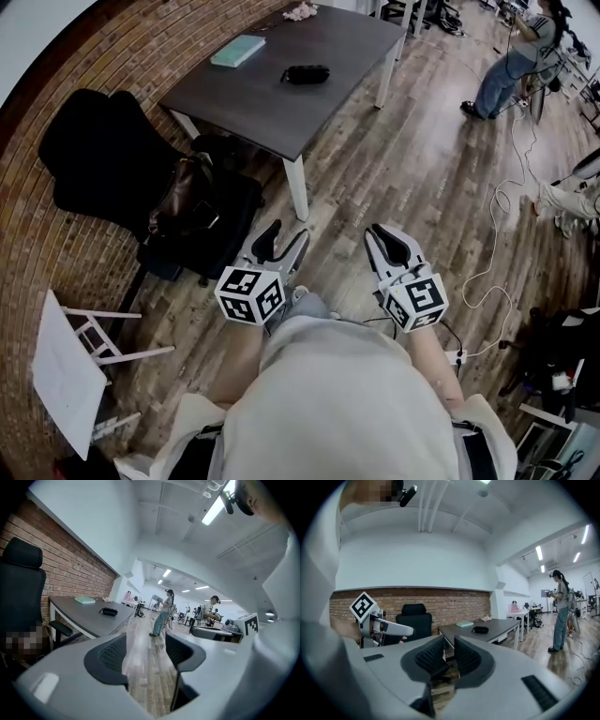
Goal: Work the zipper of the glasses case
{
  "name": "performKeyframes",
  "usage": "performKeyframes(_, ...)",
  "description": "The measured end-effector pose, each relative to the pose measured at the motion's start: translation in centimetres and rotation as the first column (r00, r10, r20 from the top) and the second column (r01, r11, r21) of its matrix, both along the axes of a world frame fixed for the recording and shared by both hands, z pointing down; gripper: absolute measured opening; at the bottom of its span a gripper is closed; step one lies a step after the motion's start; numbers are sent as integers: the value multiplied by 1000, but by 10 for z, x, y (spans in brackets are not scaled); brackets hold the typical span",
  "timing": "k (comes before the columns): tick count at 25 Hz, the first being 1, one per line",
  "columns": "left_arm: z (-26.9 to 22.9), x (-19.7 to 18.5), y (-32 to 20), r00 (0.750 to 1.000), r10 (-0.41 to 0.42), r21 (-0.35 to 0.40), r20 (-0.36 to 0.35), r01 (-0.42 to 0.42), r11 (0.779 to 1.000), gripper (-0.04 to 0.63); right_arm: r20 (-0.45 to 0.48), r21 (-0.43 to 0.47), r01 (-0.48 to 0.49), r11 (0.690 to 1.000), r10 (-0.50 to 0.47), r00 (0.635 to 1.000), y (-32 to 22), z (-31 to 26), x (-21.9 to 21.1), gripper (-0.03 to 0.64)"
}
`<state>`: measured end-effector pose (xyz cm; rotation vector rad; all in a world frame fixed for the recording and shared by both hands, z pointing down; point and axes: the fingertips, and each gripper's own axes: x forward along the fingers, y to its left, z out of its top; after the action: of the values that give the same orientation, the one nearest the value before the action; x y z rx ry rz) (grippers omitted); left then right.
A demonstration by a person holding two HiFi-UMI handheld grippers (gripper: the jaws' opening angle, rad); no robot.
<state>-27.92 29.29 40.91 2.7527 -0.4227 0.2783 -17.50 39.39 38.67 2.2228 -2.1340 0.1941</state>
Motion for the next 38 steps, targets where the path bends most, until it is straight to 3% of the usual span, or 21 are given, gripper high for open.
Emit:
performKeyframes(5,-2,2,5,999,32,-19,-10,-32,999,332,18,-4,30,1000,-30,999,-6,1,-4,260)
performKeyframes(10,-1,13,-3,999,37,-27,-19,-38,999,353,60,16,22,1000,-23,998,-14,6,6,337)
performKeyframes(20,17,71,-80,1000,19,-83,-20,-21,996,351,80,-38,35,999,-32,996,-82,25,60,348)
performKeyframes(30,-8,167,-212,997,72,-53,-31,-74,996,351,38,-17,1,1000,0,999,-209,-3,150,348)
performKeyframes(38,-17,220,-304,995,96,-40,-37,-97,994,351,24,-2,-2,1000,2,1000,-303,-14,195,347)
